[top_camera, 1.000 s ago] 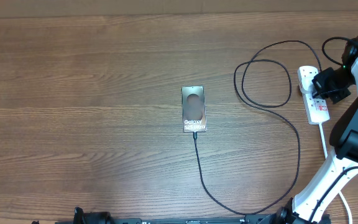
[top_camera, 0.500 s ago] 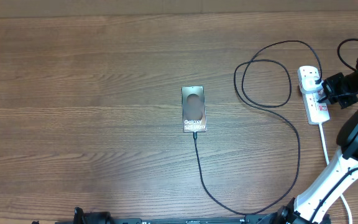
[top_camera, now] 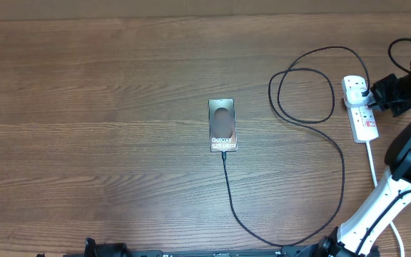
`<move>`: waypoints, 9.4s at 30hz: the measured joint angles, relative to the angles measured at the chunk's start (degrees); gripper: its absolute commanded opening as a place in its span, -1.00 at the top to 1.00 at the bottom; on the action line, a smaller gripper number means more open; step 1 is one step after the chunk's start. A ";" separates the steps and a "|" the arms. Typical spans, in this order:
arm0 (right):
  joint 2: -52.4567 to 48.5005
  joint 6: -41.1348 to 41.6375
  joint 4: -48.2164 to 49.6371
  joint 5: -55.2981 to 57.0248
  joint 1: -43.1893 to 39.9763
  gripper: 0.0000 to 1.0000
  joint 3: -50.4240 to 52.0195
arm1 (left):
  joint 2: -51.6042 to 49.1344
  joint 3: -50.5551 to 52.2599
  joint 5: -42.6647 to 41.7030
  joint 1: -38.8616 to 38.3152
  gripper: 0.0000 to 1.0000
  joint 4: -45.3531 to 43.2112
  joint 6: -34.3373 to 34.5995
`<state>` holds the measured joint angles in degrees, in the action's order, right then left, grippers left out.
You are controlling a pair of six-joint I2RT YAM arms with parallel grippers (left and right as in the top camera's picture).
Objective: Plug charger to phone and switch on socket
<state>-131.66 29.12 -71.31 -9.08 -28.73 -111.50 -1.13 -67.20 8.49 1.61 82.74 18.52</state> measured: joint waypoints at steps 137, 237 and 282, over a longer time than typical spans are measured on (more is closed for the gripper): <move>3.26 -0.96 -19.06 6.69 2.56 0.92 -15.08 | 0.00 0.00 0.13 0.02 -1.00 0.00 0.61; 100.50 -6.69 27.89 -16.50 33.27 -0.33 1.75 | 0.35 66.66 -12.57 -4.26 -0.99 -78.71 -3.85; 100.48 -12.68 -0.92 9.60 33.33 -1.00 22.25 | 0.35 66.69 -12.11 -6.95 -1.00 -78.68 -20.22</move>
<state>-31.18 16.45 -72.23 0.51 4.60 -89.25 -0.78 -0.51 -3.62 -5.34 4.05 -1.69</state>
